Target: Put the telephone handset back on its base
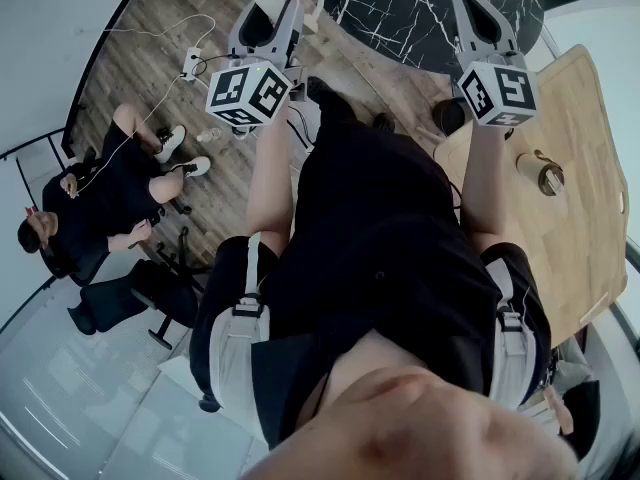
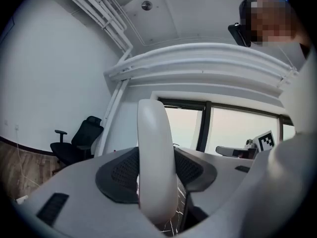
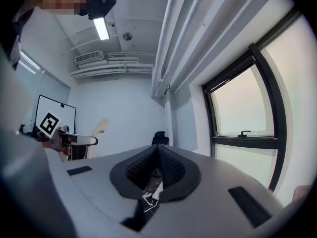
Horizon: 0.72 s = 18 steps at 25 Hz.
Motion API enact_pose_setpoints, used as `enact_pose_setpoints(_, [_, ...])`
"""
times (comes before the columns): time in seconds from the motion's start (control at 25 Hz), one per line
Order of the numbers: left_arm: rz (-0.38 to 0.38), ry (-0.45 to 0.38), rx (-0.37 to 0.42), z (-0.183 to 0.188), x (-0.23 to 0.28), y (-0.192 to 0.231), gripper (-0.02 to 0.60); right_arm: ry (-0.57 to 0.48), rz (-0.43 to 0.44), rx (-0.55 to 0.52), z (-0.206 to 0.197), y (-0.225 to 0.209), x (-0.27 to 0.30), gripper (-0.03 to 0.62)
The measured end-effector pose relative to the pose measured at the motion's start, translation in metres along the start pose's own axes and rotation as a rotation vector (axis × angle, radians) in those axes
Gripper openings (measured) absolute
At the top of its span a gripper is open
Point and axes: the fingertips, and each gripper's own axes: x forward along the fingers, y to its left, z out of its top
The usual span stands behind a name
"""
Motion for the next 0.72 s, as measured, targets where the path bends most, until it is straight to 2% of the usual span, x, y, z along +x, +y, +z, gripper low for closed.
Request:
enact_pose_setpoints(0.24, [-0.006,0.005,0.006,-0.005,-0.003,-0.012,0.221,0.009,0.027,-0.024,0.000,0.004,-0.006,0.031])
enact_pose_setpoints(0.72, [0.002,0.059,-0.003,-0.026,-0.002,-0.023,0.221,0.026,0.024,0.009,-0.019,-0.001,-0.021,0.031])
